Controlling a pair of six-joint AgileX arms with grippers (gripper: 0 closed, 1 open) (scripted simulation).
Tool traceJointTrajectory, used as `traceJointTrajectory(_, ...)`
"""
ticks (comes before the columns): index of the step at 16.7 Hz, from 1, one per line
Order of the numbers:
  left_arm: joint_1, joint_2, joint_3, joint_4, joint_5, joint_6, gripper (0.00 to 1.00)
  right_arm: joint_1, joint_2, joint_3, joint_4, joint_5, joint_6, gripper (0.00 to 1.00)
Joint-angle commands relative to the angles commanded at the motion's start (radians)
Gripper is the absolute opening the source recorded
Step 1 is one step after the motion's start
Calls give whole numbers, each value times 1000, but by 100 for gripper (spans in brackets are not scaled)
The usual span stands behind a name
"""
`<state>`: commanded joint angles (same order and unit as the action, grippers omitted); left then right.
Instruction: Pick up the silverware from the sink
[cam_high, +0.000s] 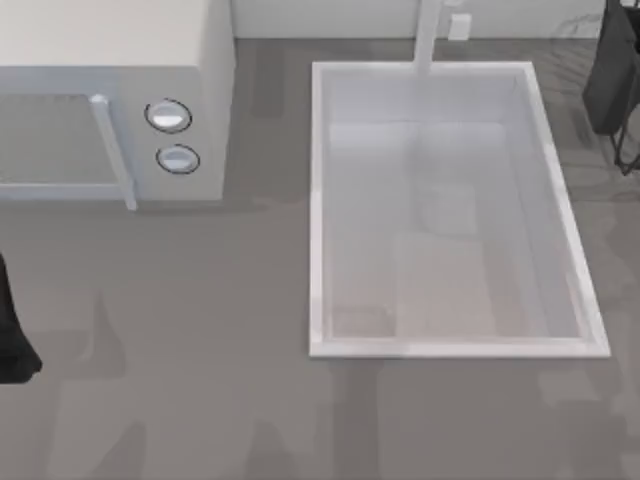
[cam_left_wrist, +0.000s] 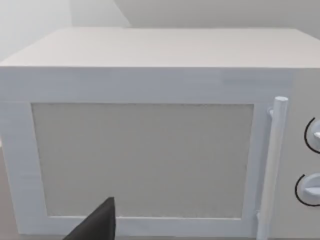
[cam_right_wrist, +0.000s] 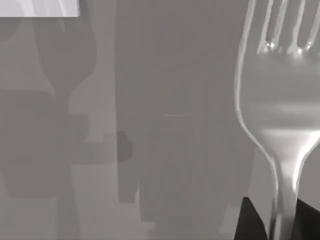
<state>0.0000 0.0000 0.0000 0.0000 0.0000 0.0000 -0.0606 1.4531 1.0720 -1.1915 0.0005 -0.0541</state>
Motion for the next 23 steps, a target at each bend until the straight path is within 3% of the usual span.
traceJointTrajectory(5,0,0,0,0,0,0,100,1,42,-197,250,0,3,0)
traceJointTrajectory(11,0,0,0,0,0,0,100,1,53,-232,286,-1,3,0)
traceJointTrajectory(23,0,0,0,0,0,0,100,1,53,-232,286,-1,3,90)
